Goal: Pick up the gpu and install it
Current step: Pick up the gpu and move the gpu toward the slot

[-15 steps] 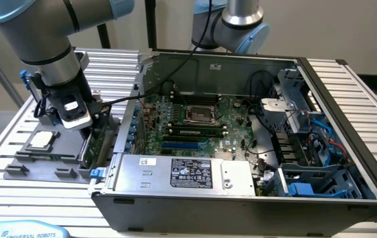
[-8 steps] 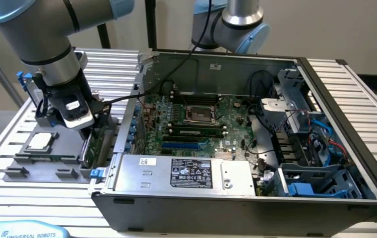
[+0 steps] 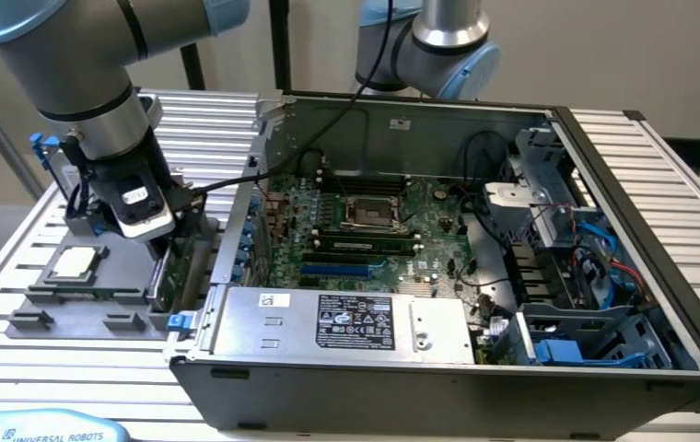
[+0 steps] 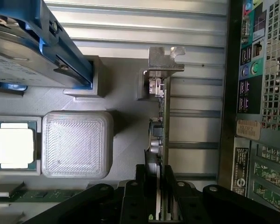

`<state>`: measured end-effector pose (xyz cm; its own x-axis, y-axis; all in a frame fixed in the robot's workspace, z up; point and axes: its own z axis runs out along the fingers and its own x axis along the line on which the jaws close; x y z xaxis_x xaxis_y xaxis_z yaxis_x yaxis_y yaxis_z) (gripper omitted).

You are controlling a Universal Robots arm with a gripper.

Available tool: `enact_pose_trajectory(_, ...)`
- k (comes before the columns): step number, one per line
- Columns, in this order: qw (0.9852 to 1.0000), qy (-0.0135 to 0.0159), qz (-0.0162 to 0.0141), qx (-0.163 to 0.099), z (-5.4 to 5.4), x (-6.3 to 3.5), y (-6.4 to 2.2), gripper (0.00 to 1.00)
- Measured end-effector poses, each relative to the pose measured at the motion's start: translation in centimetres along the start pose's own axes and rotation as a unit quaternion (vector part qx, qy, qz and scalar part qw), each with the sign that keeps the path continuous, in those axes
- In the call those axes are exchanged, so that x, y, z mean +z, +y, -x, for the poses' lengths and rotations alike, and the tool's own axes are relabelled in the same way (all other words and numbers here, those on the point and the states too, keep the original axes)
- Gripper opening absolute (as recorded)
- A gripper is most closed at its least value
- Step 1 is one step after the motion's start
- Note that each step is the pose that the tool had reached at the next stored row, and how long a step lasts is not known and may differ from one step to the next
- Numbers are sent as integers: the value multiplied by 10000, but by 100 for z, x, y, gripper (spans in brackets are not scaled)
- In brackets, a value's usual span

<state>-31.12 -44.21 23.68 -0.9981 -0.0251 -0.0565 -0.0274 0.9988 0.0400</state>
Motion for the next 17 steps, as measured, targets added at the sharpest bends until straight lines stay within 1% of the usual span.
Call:
enact_pose_trajectory(6,10000,2,0,0,3,-52,2,27)
enact_pose_trajectory(10,10000,3,0,1,6,-104,5,27)
enact_pose_trajectory(13,10000,5,0,1,10,-164,7,27)
enact_pose_trajectory(17,10000,6,0,1,17,-269,11,27)
